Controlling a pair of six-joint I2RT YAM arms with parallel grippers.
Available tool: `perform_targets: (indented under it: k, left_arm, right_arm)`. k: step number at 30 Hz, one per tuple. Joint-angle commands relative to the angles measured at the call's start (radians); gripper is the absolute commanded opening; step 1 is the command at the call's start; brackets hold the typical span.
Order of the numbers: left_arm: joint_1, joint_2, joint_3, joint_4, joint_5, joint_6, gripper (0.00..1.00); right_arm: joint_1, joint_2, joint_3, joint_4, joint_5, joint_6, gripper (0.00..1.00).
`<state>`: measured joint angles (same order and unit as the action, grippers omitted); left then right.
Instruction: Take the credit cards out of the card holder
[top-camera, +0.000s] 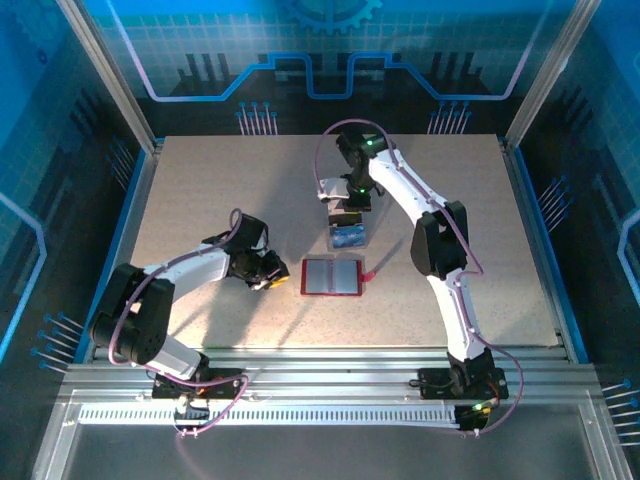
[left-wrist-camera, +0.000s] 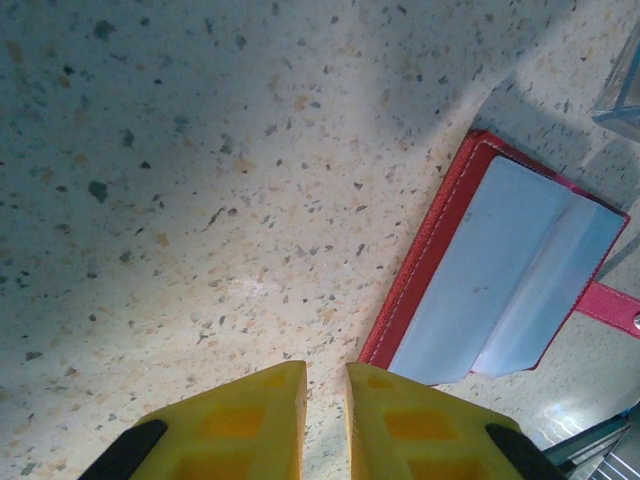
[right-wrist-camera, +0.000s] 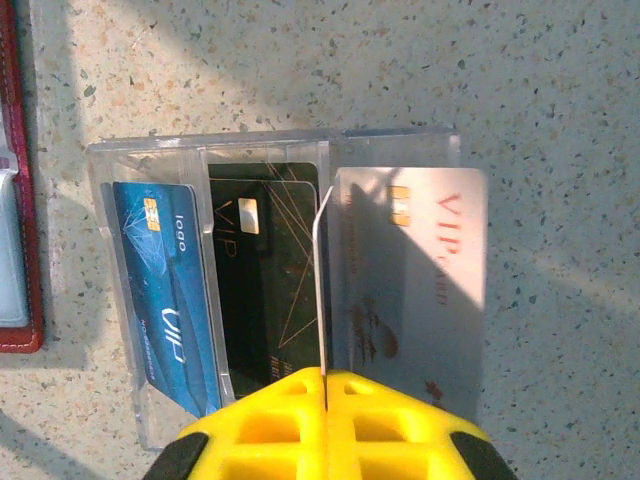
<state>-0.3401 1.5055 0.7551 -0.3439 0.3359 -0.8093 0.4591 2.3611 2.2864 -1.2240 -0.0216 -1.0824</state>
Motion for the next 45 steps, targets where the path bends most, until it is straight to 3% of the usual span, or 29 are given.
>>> perform_targets:
  k: [1, 6, 12, 19, 22, 28, 38, 45]
  left_arm:
    - [0.013, -0.021, -0.014, -0.029, -0.003, 0.015, 0.19]
    - [0.012, -0.034, -0.021, -0.030, -0.006, 0.012, 0.19]
    - [0.015, -0.049, -0.026, -0.029, -0.008, 0.012, 0.19]
    - [0.036, -0.069, -0.025, -0.030, -0.014, 0.025, 0.23]
    - [0.046, -0.080, -0.024, -0.039, -0.014, 0.032, 0.23]
    - [0.047, -0.084, -0.032, -0.027, -0.003, 0.028, 0.24]
    - [0.047, -0.080, -0.033, -0.030, 0.000, 0.028, 0.24]
    - [0.047, -0.091, -0.038, -0.041, -0.009, 0.027, 0.24]
  right_arm:
    - [0.013, 0.012, 0.027, -0.050, 0.020, -0.015, 0.05]
    - [0.018, 0.001, 0.028, -0.027, 0.042, -0.008, 0.20]
    - [0.019, -0.059, 0.013, 0.022, 0.062, 0.014, 0.25]
    - [0.006, -0.199, -0.196, 0.251, 0.036, 0.062, 0.37]
    - [0.006, -0.227, -0.240, 0.271, 0.031, 0.081, 0.42]
    - [0.003, -0.255, -0.308, 0.282, -0.007, 0.106, 0.63]
    - [0.003, -0.184, -0.321, 0.380, 0.084, 0.106, 0.64]
    - [0.004, -0.144, -0.290, 0.373, 0.057, 0.108, 0.64]
